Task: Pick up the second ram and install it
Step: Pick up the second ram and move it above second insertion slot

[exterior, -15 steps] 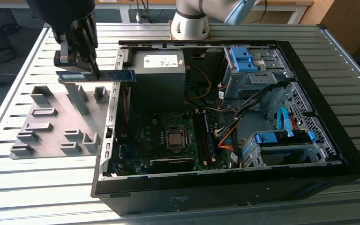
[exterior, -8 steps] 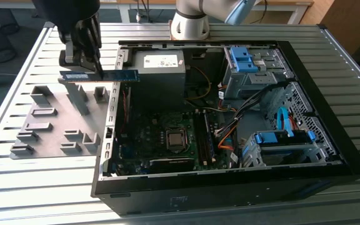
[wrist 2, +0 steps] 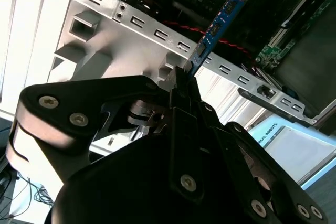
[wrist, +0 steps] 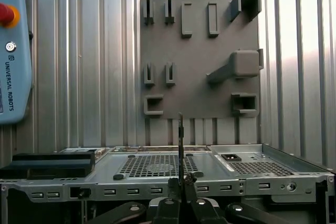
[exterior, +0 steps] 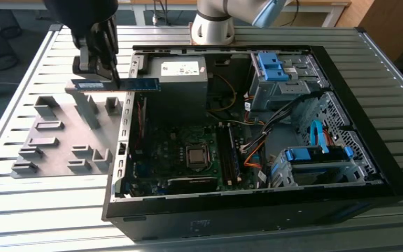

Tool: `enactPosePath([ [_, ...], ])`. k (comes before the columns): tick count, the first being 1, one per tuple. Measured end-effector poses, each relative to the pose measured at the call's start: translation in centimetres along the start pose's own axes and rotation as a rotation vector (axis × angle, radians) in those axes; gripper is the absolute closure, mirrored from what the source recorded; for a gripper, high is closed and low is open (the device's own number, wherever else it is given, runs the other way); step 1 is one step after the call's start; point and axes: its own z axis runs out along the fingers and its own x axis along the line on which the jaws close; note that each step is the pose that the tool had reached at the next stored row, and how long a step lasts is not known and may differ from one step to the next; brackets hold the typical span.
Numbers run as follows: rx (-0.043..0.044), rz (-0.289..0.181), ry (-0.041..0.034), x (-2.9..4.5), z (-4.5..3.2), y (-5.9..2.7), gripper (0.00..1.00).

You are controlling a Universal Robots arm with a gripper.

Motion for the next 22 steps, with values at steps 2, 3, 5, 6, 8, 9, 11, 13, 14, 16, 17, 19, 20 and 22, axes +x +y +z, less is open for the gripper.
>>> enactPosePath([
  [2, 0.0000, 0.000, 0.0000, -0.01, 0.00, -0.17, 0.86],
  [3, 0.0001, 0.000, -0.0001, -0.01, 0.00, -0.27, 0.86],
  [5, 0.0000, 0.000, 0.0000, -0.02, 0.00, -0.44, 0.86],
  [6, 0.0001, 0.000, -0.0001, -0.02, 0.00, -0.53, 0.86],
  [8, 0.0000, 0.000, 0.0000, -0.03, -0.01, -0.70, 0.86],
  [9, 0.0000, 0.000, -0.0001, -0.03, -0.01, -0.80, 0.86],
  [11, 0.0000, 0.000, 0.0000, -0.04, -0.01, -0.98, 0.86],
  [13, 0.0000, 0.000, 0.0000, -0.04, -0.01, -1.18, 0.86],
  [14, 0.0000, 0.000, -0.0001, -0.05, -0.01, -1.27, 0.86],
  [16, 0.0000, 0.000, -0.0001, -0.05, -0.01, -1.46, 0.86],
  [17, 0.0000, 0.000, -0.0001, -0.06, -0.01, -1.55, 0.86],
  [19, 0.0000, 0.000, 0.0000, -0.06, -0.02, -1.72, 0.86],
  [20, 0.0000, 0.000, 0.0000, -0.07, -0.02, -1.81, 0.86],
  [22, 0.0000, 0.000, 0.0000, -0.07, -0.02, -1.98, 0.86],
])
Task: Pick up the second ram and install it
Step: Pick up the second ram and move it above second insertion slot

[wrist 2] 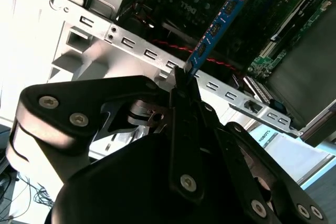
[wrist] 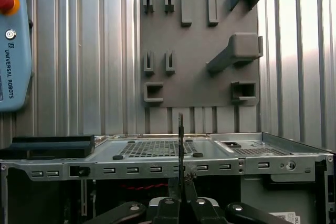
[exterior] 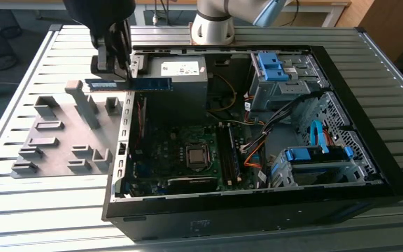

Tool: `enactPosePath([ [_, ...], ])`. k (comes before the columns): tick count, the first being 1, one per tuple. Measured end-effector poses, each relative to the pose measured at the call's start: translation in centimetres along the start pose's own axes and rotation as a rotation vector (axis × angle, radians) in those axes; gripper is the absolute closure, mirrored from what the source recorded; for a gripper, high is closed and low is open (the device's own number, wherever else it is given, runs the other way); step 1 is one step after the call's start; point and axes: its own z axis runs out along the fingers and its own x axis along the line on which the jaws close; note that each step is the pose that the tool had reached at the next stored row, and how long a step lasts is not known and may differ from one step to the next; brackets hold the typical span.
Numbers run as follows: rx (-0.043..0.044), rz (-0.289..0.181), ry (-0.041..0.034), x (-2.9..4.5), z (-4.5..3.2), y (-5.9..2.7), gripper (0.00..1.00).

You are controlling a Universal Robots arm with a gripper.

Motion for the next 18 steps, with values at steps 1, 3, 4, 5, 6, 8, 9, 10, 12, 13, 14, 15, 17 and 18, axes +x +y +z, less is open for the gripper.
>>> enactPosePath([
  [1, 0.0000, 0.000, 0.0000, 0.00, 0.00, -0.09, 0.86],
  [3, 0.0000, 0.000, 0.0000, -0.01, 0.00, -0.27, 0.86],
  [4, 0.0000, 0.000, -0.0001, -0.01, 0.00, -0.36, 0.86],
  [5, 0.0000, 0.000, 0.0000, -0.01, -0.01, -0.46, 0.86],
  [6, 0.0000, 0.000, 0.0000, -0.02, 0.00, -0.55, 0.86],
  [8, 0.0000, 0.000, 0.0000, -0.03, -0.01, -0.75, 0.86],
  [9, -0.0001, 0.000, 0.0000, -0.03, -0.01, -0.85, 0.86],
  [10, -0.0001, 0.000, 0.0001, -0.03, -0.01, -0.94, 0.86],
  [12, 0.0000, 0.000, 0.0000, -0.04, -0.01, -1.12, 0.86],
  [13, 0.0000, 0.000, 0.0000, -0.04, -0.01, -1.21, 0.86],
  [14, 0.0000, 0.000, 0.0000, -0.05, -0.02, -1.30, 0.86],
  [15, 0.0000, 0.000, 0.0000, -0.05, -0.01, -1.39, 0.86],
  [17, 0.0000, 0.000, 0.0000, -0.06, -0.02, -1.57, 0.86],
  [18, 0.0000, 0.000, 0.0000, -0.06, -0.02, -1.66, 0.86],
])
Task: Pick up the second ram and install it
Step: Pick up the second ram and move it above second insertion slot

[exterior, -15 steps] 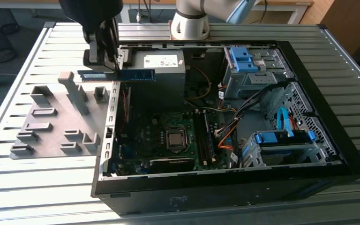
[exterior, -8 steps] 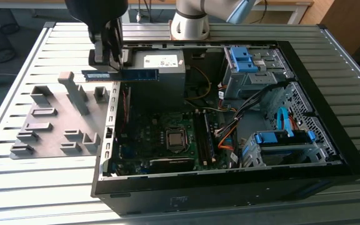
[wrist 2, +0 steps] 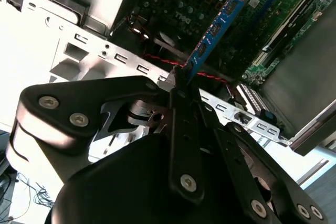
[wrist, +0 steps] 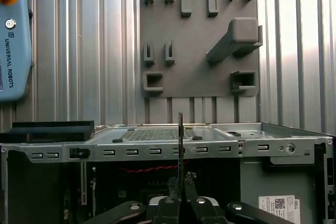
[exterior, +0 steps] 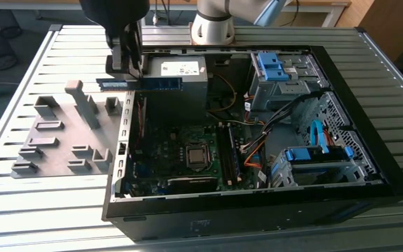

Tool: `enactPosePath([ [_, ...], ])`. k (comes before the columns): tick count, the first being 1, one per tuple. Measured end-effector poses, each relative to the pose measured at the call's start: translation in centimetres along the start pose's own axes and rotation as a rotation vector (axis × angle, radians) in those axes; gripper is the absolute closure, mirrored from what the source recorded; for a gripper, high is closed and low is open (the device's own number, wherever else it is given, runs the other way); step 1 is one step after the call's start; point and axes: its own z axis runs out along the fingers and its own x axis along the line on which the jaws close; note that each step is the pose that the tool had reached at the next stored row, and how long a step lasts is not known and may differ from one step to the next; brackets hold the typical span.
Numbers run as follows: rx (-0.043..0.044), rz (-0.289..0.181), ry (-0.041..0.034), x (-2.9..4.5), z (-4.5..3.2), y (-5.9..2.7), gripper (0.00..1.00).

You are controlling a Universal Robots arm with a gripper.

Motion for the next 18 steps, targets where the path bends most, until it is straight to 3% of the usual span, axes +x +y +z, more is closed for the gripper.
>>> enactPosePath([
  [18, -0.0001, 0.000, 0.0000, -0.06, -0.02, -1.72, 0.86],
])
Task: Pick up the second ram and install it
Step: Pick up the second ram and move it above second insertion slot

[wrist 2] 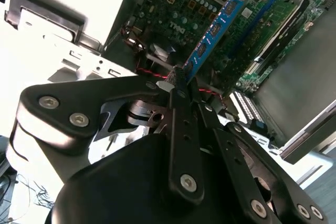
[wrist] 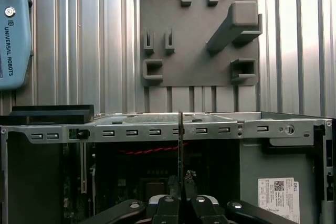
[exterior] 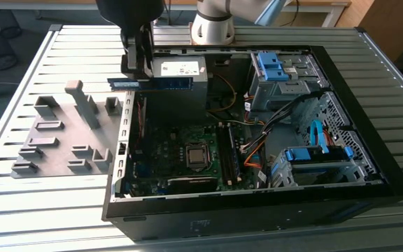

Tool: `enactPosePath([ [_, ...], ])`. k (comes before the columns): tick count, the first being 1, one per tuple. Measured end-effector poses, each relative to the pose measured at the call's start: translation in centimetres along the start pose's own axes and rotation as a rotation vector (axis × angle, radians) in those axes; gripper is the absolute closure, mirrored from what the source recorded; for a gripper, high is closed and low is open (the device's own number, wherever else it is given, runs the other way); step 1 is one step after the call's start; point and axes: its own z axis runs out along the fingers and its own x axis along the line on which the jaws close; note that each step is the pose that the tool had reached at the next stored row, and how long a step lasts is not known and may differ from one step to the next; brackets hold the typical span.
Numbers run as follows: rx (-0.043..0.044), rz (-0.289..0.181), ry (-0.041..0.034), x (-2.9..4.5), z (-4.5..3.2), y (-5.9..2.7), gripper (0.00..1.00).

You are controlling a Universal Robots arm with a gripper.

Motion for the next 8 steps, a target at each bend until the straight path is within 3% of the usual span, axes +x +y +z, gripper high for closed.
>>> enactPosePath([
  [8, 0.0000, 0.000, 0.0000, -0.03, -0.01, -0.83, 0.86],
])
